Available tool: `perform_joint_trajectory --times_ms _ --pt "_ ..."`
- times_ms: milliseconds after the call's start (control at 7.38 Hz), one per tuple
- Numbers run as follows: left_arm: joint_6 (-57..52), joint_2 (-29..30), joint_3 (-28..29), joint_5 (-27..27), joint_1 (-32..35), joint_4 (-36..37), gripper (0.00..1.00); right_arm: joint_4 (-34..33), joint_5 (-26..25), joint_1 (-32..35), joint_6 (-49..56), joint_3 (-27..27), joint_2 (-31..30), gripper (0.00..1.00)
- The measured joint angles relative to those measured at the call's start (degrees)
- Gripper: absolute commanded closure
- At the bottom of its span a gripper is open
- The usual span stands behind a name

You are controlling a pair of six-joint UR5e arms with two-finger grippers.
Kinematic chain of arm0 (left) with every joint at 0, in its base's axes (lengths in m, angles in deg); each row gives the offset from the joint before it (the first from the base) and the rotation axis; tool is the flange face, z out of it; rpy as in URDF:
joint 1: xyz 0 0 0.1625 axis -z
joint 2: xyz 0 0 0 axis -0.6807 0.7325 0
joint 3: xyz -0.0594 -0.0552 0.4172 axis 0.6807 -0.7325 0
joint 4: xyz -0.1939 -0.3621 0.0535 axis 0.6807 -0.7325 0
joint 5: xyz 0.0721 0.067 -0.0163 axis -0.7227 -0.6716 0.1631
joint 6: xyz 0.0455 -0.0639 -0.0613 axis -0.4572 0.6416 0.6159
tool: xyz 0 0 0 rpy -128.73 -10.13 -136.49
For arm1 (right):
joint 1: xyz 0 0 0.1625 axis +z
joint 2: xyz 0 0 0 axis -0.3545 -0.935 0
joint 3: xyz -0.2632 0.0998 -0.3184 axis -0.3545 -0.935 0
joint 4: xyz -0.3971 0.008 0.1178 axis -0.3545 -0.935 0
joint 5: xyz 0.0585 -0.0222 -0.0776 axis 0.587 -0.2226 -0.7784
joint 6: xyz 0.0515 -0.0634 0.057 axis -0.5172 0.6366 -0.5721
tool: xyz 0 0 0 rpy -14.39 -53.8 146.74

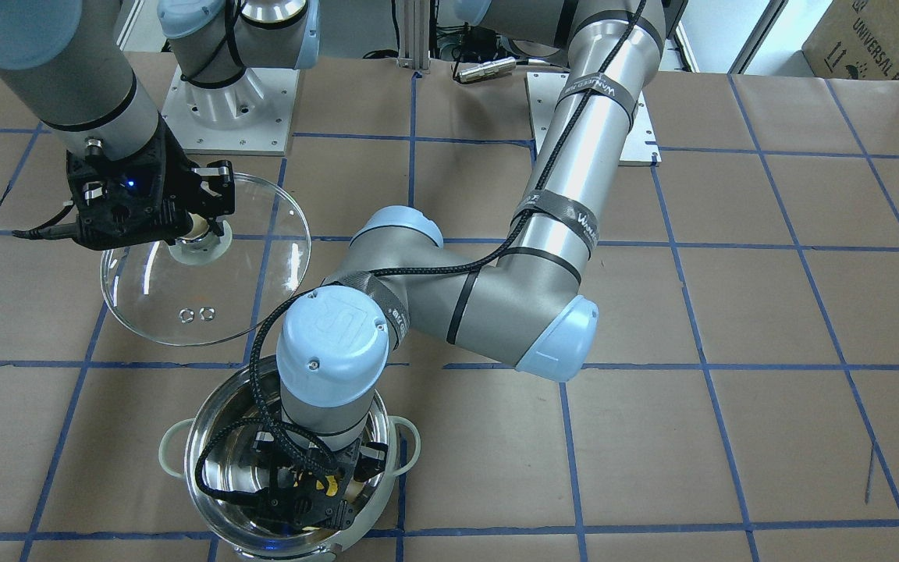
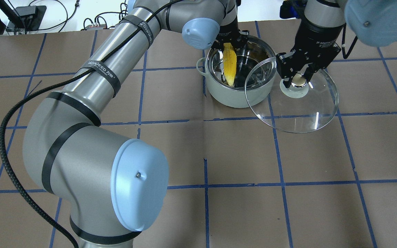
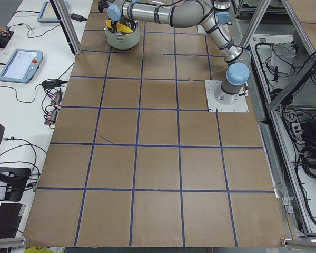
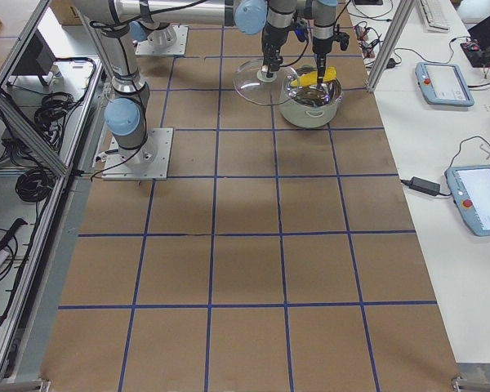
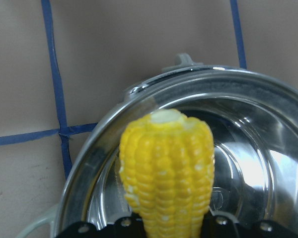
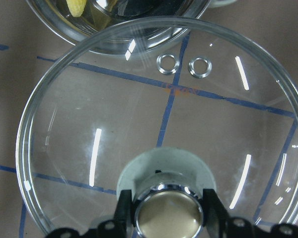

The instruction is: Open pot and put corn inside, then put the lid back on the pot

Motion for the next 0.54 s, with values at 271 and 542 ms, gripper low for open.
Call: perform_joint_trajectory --times_ms 271,542 --pt "-0.6 -1.1 -0.4 0.0 -0.2 0.0 0.00 0.0 0.0 0.0 -0.1 0.0 0.0 0.71" --pt "-1.9 -4.2 -1.8 0.1 -2.2 -1.4 0.00 0.1 -0.1 0.0 -0.1 -0.2 0.0 0.71"
